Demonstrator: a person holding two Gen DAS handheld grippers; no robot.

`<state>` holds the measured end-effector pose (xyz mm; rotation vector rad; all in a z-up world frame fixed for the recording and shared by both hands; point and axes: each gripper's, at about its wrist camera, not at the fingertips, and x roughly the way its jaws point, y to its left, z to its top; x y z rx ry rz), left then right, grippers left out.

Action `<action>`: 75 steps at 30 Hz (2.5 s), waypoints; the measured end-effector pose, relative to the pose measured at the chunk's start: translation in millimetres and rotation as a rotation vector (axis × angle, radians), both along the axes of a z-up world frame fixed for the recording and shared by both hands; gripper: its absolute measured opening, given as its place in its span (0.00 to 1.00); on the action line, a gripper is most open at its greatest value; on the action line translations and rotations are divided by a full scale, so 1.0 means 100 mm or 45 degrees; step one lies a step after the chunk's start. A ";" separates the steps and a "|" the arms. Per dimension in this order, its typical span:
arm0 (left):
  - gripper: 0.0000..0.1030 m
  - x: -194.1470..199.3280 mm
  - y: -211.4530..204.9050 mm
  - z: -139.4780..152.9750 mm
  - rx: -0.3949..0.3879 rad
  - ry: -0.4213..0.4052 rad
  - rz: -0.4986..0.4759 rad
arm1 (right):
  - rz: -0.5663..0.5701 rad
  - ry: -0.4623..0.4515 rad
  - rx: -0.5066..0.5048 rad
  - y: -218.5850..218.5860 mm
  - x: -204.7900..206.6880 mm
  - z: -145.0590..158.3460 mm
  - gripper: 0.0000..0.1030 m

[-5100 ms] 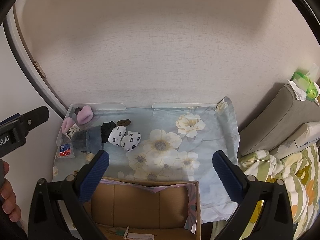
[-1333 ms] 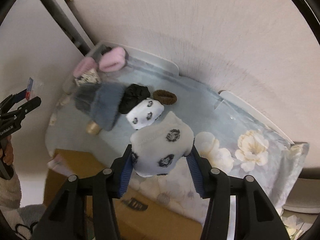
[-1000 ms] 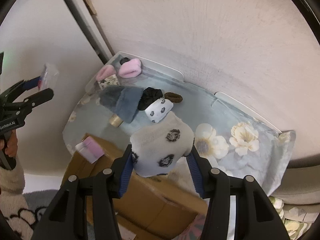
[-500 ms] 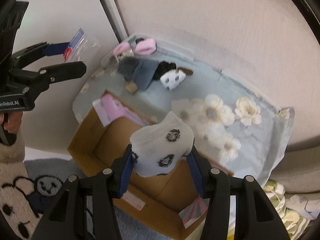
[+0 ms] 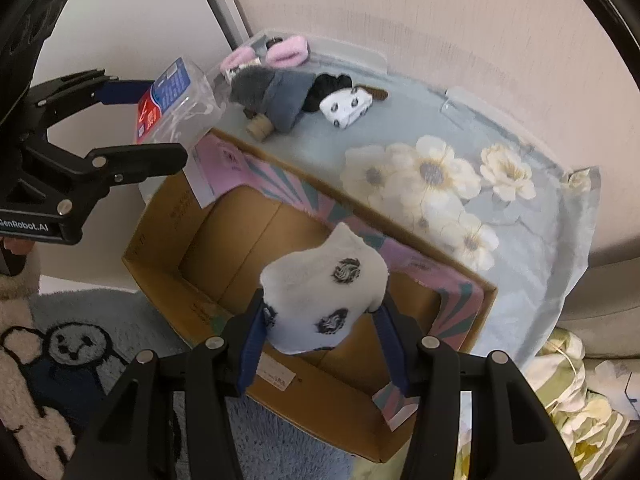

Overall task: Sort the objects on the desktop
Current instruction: 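Carry the floss box and white sock over the cardboard box with both tools, then open both tools to drop the floss box and sock into the cardboard box, then return both tools to the tray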

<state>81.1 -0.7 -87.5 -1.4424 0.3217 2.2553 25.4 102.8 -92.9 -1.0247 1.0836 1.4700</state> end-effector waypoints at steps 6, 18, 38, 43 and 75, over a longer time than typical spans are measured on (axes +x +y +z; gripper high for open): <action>0.76 0.04 0.08 -0.35 -0.085 -0.090 -0.052 | 0.008 -0.003 -0.075 -0.04 -0.05 -0.24 0.47; 0.76 0.14 0.23 -0.85 -0.172 -0.267 -0.136 | -0.025 -0.016 -0.158 -0.08 -0.06 -0.56 0.47; 0.77 0.13 0.23 -0.89 -0.172 -0.321 -0.144 | -0.020 -0.026 -0.195 -0.11 -0.08 -0.59 0.48; 0.97 0.08 0.21 -0.95 -0.116 -0.425 -0.114 | -0.030 -0.045 -0.228 -0.10 -0.09 -0.63 0.59; 0.99 -0.03 -0.03 -0.54 -0.005 -0.372 -0.023 | -0.258 0.092 -0.136 -0.01 0.28 -0.13 1.00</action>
